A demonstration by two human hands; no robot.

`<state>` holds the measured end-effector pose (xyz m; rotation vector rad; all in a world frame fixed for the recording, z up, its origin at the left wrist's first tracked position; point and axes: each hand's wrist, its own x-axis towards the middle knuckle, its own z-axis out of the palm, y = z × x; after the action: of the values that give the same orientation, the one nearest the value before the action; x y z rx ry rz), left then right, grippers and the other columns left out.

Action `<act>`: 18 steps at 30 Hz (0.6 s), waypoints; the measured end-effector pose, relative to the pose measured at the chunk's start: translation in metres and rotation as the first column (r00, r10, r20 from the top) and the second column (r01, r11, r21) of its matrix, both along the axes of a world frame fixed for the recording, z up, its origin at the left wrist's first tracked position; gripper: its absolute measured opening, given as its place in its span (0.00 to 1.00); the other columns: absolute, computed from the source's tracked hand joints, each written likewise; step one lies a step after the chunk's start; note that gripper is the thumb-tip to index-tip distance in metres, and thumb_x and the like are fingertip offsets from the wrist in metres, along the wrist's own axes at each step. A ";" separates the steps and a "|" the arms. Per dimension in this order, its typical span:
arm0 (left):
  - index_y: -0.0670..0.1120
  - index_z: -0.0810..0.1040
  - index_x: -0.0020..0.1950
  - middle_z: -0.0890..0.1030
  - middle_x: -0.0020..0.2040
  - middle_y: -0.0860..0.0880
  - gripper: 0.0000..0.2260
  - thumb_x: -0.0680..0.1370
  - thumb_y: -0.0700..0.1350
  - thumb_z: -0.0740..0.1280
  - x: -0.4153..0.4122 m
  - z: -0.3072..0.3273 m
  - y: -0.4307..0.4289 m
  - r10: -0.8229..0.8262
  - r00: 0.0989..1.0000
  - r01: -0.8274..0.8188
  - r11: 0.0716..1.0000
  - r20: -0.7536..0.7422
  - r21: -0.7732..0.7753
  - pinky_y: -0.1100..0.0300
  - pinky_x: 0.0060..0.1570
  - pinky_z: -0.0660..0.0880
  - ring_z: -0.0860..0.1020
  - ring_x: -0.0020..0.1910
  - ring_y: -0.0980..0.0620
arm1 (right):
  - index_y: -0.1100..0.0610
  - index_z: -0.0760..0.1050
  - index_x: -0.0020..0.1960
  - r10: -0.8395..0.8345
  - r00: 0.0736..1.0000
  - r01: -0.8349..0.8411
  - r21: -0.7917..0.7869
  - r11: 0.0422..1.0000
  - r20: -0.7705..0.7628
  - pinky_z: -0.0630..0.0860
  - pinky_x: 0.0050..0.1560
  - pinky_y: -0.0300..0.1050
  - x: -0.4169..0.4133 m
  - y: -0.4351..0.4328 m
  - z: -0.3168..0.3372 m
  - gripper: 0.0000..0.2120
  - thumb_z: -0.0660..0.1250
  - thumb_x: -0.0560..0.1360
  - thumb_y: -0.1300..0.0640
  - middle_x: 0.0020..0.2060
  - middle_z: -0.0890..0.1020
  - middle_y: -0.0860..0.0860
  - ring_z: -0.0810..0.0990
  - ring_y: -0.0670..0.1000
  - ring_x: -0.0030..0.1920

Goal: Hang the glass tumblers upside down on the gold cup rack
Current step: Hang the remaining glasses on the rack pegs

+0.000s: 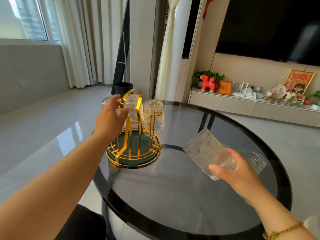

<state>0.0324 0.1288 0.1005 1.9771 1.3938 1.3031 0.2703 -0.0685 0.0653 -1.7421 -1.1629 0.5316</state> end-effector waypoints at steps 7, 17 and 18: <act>0.48 0.65 0.66 0.80 0.57 0.41 0.16 0.78 0.45 0.57 0.003 -0.002 0.019 0.022 0.997 -0.020 0.999 -0.075 0.027 0.50 0.45 0.73 0.77 0.54 0.40 | 0.42 0.67 0.45 0.035 0.998 -0.034 0.026 0.999 -0.043 0.71 0.41 0.39 -0.007 0.029 0.009 0.19 0.72 0.63 0.57 0.48 0.77 0.44 0.76 0.43 0.48; 0.48 0.65 0.67 0.83 0.51 0.41 0.17 0.79 0.45 0.57 -0.009 -0.011 0.010 0.014 0.998 -0.005 0.991 -0.069 0.131 0.55 0.44 0.70 0.78 0.50 0.41 | 0.46 0.64 0.55 0.050 0.995 -0.058 0.091 0.994 0.085 0.68 0.43 0.35 -0.019 0.064 0.038 0.25 0.72 0.64 0.56 0.52 0.72 0.45 0.72 0.44 0.50; 0.48 0.65 0.67 0.83 0.51 0.41 0.17 0.78 0.45 0.57 -0.011 -0.012 0.007 0.010 0.998 -0.002 0.991 -0.060 0.130 0.55 0.44 0.69 0.78 0.50 0.41 | 0.47 0.64 0.57 0.055 0.994 -0.064 0.091 0.994 0.095 0.68 0.45 0.37 -0.020 0.069 0.041 0.25 0.72 0.64 0.55 0.53 0.71 0.45 0.71 0.46 0.52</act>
<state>0.0215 0.1356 0.0886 2.1155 1.3743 1.3794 0.2506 0.0000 0.1061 -1.6700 -1.2882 0.4289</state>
